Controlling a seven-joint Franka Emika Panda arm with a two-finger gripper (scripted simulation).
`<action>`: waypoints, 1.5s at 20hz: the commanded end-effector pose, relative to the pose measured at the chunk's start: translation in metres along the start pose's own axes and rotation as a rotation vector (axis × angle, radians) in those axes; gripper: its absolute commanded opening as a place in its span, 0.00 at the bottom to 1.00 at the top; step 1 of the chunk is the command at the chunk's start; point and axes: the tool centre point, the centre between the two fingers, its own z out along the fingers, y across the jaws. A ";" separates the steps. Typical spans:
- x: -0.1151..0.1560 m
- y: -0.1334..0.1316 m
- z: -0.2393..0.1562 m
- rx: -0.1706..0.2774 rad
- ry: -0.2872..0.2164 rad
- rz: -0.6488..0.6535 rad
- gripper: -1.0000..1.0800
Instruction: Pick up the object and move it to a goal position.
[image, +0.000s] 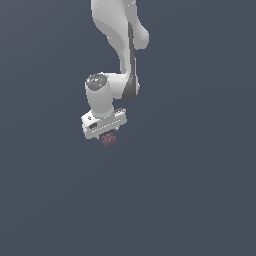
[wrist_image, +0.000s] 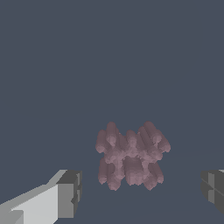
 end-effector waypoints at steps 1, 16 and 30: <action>-0.002 0.000 0.001 -0.001 0.001 -0.012 0.96; -0.003 0.000 0.041 -0.001 0.001 -0.013 0.96; -0.002 0.000 0.051 -0.001 0.002 -0.014 0.00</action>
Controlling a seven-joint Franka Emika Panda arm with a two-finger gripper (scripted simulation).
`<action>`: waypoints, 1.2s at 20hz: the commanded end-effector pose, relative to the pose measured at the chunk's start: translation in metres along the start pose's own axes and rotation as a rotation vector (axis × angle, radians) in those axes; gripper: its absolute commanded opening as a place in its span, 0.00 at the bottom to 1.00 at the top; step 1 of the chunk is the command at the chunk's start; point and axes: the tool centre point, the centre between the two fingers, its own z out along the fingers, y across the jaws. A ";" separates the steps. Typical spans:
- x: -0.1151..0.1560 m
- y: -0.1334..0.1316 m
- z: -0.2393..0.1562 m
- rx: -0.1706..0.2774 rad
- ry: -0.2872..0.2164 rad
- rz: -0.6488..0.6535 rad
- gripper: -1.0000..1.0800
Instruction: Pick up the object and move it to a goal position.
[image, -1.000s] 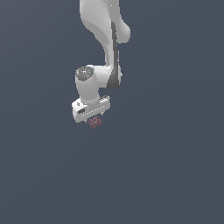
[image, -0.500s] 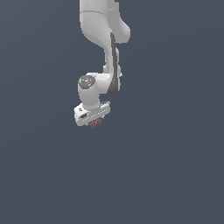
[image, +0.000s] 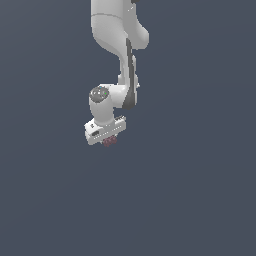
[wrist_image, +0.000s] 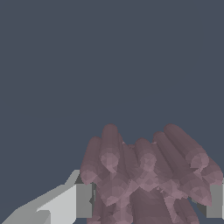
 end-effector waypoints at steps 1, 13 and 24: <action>0.000 0.000 0.001 0.001 -0.001 0.000 0.00; 0.026 -0.002 -0.003 0.000 0.000 0.000 0.00; 0.103 -0.008 -0.012 0.001 -0.001 0.000 0.00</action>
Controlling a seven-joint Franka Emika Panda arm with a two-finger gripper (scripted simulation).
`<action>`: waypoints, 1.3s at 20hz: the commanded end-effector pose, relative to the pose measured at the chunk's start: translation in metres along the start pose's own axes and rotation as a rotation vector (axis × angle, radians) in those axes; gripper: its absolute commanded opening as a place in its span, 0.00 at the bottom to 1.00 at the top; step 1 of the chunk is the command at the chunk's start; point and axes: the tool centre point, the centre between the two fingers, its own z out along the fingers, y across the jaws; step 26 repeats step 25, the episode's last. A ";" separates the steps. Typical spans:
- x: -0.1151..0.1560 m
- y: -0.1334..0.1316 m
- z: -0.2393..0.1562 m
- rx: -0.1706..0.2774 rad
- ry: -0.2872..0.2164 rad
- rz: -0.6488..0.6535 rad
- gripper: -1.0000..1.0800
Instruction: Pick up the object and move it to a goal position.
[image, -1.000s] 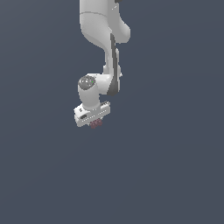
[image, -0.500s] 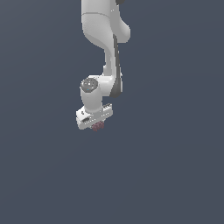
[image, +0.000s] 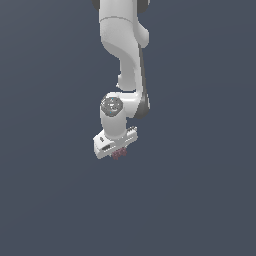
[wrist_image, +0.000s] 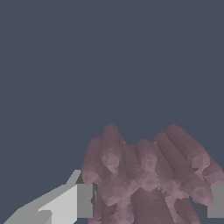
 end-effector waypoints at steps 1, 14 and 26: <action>0.020 -0.001 -0.002 0.000 0.000 0.000 0.00; 0.096 -0.005 -0.011 0.001 -0.001 0.000 0.00; 0.113 -0.004 -0.012 0.001 -0.001 0.000 0.00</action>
